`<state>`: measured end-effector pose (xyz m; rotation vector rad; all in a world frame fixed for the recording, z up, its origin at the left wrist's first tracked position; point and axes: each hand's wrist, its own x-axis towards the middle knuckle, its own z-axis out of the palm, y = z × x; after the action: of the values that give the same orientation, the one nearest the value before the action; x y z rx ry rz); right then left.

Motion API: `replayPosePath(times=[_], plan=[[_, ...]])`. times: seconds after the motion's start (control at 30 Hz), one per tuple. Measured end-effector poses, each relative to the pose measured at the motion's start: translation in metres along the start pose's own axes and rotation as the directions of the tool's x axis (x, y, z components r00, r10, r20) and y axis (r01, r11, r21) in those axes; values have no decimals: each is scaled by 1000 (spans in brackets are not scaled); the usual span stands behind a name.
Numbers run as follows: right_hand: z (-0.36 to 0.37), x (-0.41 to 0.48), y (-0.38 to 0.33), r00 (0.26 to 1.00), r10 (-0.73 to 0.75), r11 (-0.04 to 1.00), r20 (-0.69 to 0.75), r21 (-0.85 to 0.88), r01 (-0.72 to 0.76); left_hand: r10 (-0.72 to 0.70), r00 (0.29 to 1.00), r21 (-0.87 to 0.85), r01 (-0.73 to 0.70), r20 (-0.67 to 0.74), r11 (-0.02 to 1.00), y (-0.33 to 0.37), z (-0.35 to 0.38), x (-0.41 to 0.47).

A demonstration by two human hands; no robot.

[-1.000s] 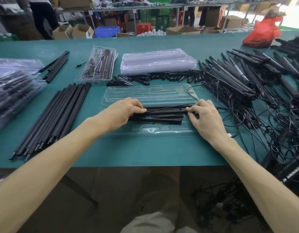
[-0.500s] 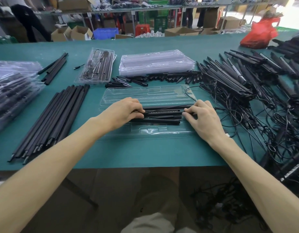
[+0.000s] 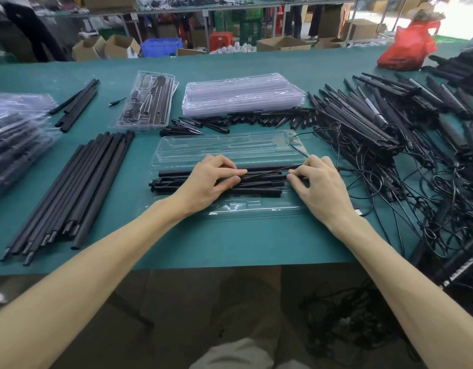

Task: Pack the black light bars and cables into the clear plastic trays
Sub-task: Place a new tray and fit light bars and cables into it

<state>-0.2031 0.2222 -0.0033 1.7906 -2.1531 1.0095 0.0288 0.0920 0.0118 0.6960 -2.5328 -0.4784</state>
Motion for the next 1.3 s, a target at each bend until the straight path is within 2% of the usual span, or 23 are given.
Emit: replayPosePath(times=[0.2, 0.63, 0.83, 0.97, 1.13, 1.3], plan=[[0, 0, -2, 999, -30, 999, -15, -36, 29, -31, 999, -39, 30, -25, 999, -4, 3, 1], [-5, -4, -3, 998, -64, 997, -18, -55, 63, -86, 996, 179, 79, 32, 981, -8, 13, 4], [-4, 5, 1, 980, -83, 991, 183, -84, 100, -83, 995, 243, 66, 62, 968, -6, 13, 3], [-5, 3, 2, 994, -91, 992, 59, -84, 95, -84, 994, 259, 65, 63, 964, -5, 13, 3], [-7, 9, -1, 993, -113, 976, 21, -185, 115, -97, 993, 263, 77, 63, 962, -8, 15, 4], [-17, 10, -1, 989, -148, 972, -2, -184, 145, -94, 995, 271, 79, 45, 959, -11, 16, 4]])
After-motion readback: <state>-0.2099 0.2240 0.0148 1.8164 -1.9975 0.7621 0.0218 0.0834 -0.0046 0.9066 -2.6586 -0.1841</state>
